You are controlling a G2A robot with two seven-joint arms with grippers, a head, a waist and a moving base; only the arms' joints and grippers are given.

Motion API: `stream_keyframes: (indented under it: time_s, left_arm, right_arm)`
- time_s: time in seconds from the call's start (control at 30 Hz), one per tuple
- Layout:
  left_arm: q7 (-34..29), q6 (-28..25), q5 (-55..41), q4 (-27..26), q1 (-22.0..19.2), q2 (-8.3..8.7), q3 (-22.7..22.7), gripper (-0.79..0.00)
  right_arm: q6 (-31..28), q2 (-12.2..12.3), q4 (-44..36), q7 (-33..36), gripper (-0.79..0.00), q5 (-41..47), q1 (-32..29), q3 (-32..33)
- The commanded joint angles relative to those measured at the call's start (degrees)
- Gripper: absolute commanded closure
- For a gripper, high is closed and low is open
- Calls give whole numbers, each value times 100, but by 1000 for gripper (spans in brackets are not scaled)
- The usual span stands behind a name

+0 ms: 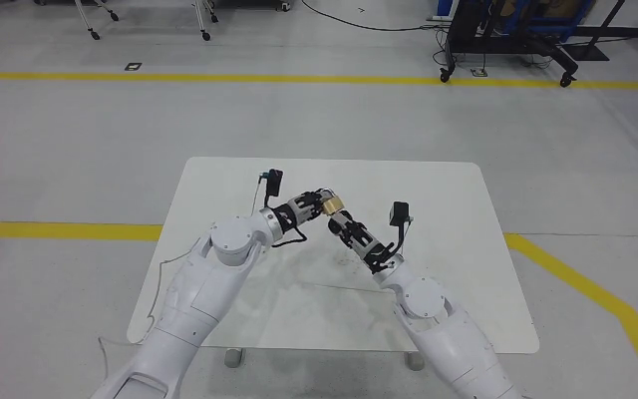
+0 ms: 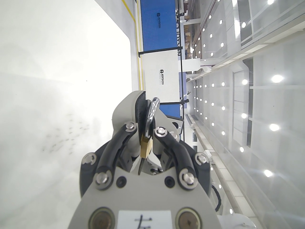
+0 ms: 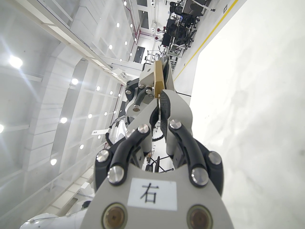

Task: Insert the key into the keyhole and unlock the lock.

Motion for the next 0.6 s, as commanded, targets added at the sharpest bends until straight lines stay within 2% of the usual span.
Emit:
stream_keyframes:
  time_s: [0.0,0.3,0.43,0.5,0.57]
  left_arm:
    - [21,18,-25,6,2,-4,-7,0]
    - [175,73,-121,23,17,-20,-58,0]
    - [90,-157,-490,-19,76,-37,-143,0]
    - [57,-228,-635,-4,100,-38,-198,0]
    - [-6,-256,-825,17,123,-40,-257,0]
  right_arm:
    - [0,0,1,-1,-785,-2,0,0]
    - [0,0,1,-1,-785,-2,0,0]
    - [0,0,1,-1,-785,-2,0,0]
    - [-113,-14,-132,259,-785,676,-97,31]
    - [-214,-6,-188,898,-785,1614,-173,152]
